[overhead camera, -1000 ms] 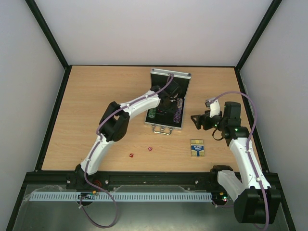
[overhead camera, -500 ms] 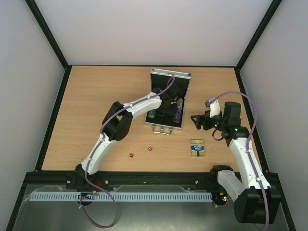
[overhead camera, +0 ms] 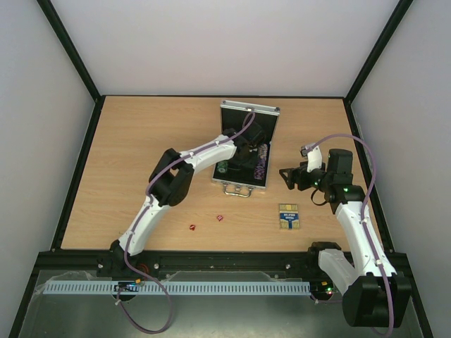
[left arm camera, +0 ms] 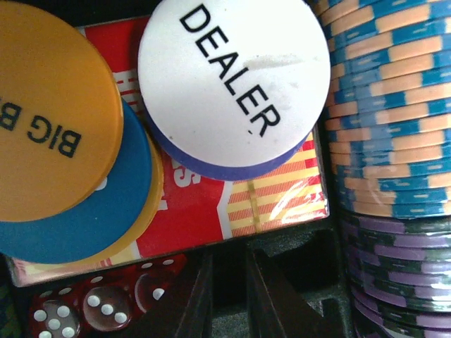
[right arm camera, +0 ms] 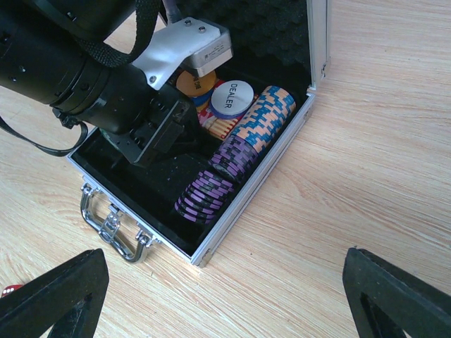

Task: Pack up texas hold em set

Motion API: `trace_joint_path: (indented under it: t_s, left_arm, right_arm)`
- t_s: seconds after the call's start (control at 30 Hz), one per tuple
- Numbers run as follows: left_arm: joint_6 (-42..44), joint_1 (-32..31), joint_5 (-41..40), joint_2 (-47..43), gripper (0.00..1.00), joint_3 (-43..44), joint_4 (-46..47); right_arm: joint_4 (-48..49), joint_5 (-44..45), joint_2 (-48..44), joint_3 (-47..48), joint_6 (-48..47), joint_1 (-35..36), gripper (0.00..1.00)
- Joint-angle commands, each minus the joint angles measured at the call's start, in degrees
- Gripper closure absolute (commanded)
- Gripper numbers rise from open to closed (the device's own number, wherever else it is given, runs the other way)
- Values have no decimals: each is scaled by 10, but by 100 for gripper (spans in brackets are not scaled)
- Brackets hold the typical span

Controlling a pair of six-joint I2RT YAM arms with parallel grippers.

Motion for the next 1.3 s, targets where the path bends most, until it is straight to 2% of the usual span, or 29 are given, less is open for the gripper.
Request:
trace_joint_path:
  t_s: [0.0, 0.2, 0.33, 0.53, 0.7, 0.83, 1.03, 1.27]
  left_arm:
    - [6, 17, -20, -25, 86, -8, -18]
    - [27, 2, -4, -67, 81, -11, -20]
    - [15, -8, -28, -121, 75, -32, -47]
    - [3, -27, -41, -267, 66, -216, -29]
    - [24, -48, 2, -372, 63, -369, -16]
    - [61, -84, 53, -432, 51, -451, -26]
    - [76, -134, 50, -429, 52, -512, -36]
    - [90, -158, 33, -381, 55, -517, -24]
  right_arm:
    - [-6, -1, -1, -7, -6, -2, 8]
    - [-6, -2, 1, -7, -6, -2, 8]
    - [-6, -2, -1, -7, -5, -2, 8]
    - [-7, -10, 1, -6, -6, -2, 8]
    - [-7, -14, 3, -5, -7, -2, 8]
    - [-7, -14, 4, -5, -7, -2, 8]
    - [-7, -13, 8, -4, -8, -2, 8]
    - [-7, -12, 12, -5, -8, -2, 8]
